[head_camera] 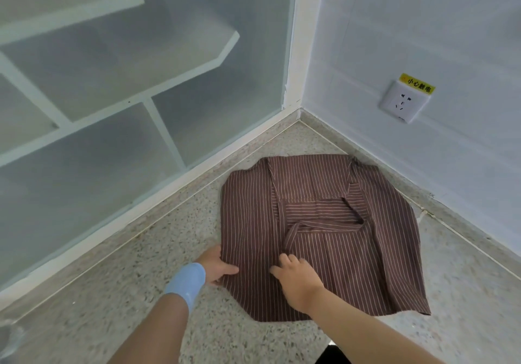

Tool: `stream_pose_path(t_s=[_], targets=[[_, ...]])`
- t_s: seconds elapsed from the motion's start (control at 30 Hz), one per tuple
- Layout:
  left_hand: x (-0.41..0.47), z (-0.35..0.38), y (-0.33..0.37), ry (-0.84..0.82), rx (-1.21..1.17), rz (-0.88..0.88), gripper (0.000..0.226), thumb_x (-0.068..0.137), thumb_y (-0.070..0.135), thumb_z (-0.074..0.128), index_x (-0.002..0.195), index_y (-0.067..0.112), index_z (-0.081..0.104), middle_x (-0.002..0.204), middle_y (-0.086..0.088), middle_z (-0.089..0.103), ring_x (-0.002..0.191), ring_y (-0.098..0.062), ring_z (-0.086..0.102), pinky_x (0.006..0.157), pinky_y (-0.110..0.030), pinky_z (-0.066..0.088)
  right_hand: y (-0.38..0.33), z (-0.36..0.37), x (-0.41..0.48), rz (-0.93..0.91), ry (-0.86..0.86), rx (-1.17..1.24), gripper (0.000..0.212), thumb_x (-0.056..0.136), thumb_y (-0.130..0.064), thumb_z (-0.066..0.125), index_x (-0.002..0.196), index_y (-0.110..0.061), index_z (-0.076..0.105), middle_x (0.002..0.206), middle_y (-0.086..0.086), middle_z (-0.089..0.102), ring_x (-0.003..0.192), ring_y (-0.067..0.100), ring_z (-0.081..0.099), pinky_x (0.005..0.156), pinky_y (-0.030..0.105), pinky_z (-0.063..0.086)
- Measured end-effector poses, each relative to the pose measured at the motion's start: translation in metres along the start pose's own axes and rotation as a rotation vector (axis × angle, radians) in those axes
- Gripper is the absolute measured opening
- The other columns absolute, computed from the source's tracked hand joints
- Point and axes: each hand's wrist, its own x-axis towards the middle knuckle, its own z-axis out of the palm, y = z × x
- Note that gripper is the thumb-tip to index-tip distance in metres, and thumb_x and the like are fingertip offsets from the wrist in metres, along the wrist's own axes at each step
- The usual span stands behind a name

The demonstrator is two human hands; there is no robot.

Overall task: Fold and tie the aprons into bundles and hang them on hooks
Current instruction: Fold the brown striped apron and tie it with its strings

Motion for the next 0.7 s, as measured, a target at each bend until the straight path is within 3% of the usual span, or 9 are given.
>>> stream_pose_path(t_s=[0.1, 0.17, 0.23, 0.3, 0.33, 0.4, 0.5, 0.6, 0.7], targets=[[-0.007, -0.001, 0.006, 0.016, -0.084, -0.033, 0.056, 0.089, 0.017, 0.069, 0.134, 0.031, 0.039, 0.118, -0.004, 0.063, 0.094, -0.029, 0.069, 0.075, -0.048, 0.061, 0.000, -0.004, -0.003, 0.026, -0.104, 0.204, 0.060, 0.097, -0.018, 0.050, 0.153, -0.027, 0.030, 0.142, 0.011, 0.032, 0.125, 0.033, 0.043, 0.101, 0.045, 0.046], [-0.011, -0.002, 0.021, 0.034, -0.105, 0.038, 0.057, 0.089, 0.024, 0.068, 0.136, 0.033, 0.036, 0.114, -0.008, 0.067, 0.081, -0.030, 0.070, 0.066, -0.042, 0.061, 0.007, -0.010, -0.004, 0.041, -0.126, 0.341, 0.055, 0.099, -0.020, 0.050, 0.152, -0.029, 0.036, 0.143, 0.008, 0.035, 0.130, 0.031, 0.043, 0.108, 0.043, 0.042], [-0.016, 0.002, 0.046, 0.008, -0.048, 0.135, 0.062, 0.090, 0.030, 0.067, 0.141, 0.034, 0.033, 0.111, -0.007, 0.068, 0.071, -0.020, 0.067, 0.059, -0.032, 0.057, 0.017, -0.024, -0.006, 0.147, -0.071, 0.693, 0.046, 0.101, -0.021, 0.051, 0.147, -0.025, 0.047, 0.141, 0.002, 0.046, 0.127, 0.024, 0.052, 0.107, 0.032, 0.044], [-0.018, 0.015, 0.076, -0.036, -0.005, 0.233, 0.071, 0.088, 0.033, 0.069, 0.146, 0.034, 0.028, 0.121, 0.000, 0.064, 0.090, -0.016, 0.070, 0.075, -0.034, 0.059, 0.031, -0.046, -0.011, 0.300, 0.070, 1.166, 0.034, 0.102, -0.023, 0.051, 0.135, -0.020, 0.058, 0.119, -0.001, 0.063, 0.096, 0.015, 0.066, 0.078, 0.023, 0.055], [-0.018, 0.024, 0.092, -0.058, 0.027, 0.276, 0.073, 0.087, 0.033, 0.070, 0.147, 0.031, 0.028, 0.125, 0.004, 0.062, 0.100, -0.014, 0.068, 0.087, -0.036, 0.056, 0.040, -0.058, -0.014, 0.371, 0.148, 1.359, 0.028, 0.102, -0.029, 0.051, 0.126, -0.019, 0.063, 0.107, -0.001, 0.068, 0.079, 0.014, 0.066, 0.062, 0.023, 0.052], [-0.018, 0.048, 0.117, -0.105, 0.130, 0.339, 0.077, 0.083, 0.034, 0.073, 0.148, 0.027, 0.031, 0.123, 0.007, 0.061, 0.106, -0.011, 0.063, 0.099, -0.033, 0.049, 0.061, -0.073, -0.021, 0.457, 0.231, 1.600, 0.033, 0.100, -0.045, 0.050, 0.110, -0.020, 0.068, 0.095, 0.003, 0.070, 0.064, 0.016, 0.063, 0.051, 0.026, 0.043], [-0.012, 0.089, 0.142, -0.261, 0.290, 0.310, 0.093, 0.075, 0.041, 0.075, 0.152, 0.027, 0.025, 0.111, 0.008, 0.068, 0.105, -0.010, 0.066, 0.105, -0.031, 0.044, 0.087, -0.071, -0.033, 0.551, 0.244, 1.496, 0.043, 0.092, -0.056, 0.056, 0.098, -0.017, 0.071, 0.077, 0.004, 0.071, 0.057, 0.016, 0.062, 0.046, 0.025, 0.042], [-0.002, 0.118, 0.152, -0.537, 0.370, 0.172, 0.088, 0.084, 0.037, 0.069, 0.154, 0.027, 0.017, 0.113, 0.006, 0.073, 0.104, -0.010, 0.069, 0.111, -0.037, 0.039, 0.107, -0.047, -0.040, 0.665, 0.223, 1.283, 0.020, 0.092, -0.035, 0.064, 0.098, -0.016, 0.072, 0.074, 0.003, 0.070, 0.061, 0.017, 0.063, 0.048, 0.026, 0.048], [0.007, 0.132, 0.150, -0.508, 0.418, 0.136, 0.068, 0.091, 0.031, 0.063, 0.150, 0.023, 0.032, 0.116, 0.003, 0.071, 0.103, -0.013, 0.070, 0.102, -0.035, 0.047, 0.125, -0.013, -0.042, 0.772, 0.183, 1.066, 0.012, 0.093, -0.024, 0.061, 0.097, -0.016, 0.070, 0.078, 0.000, 0.069, 0.068, 0.016, 0.065, 0.061, 0.029, 0.055]])
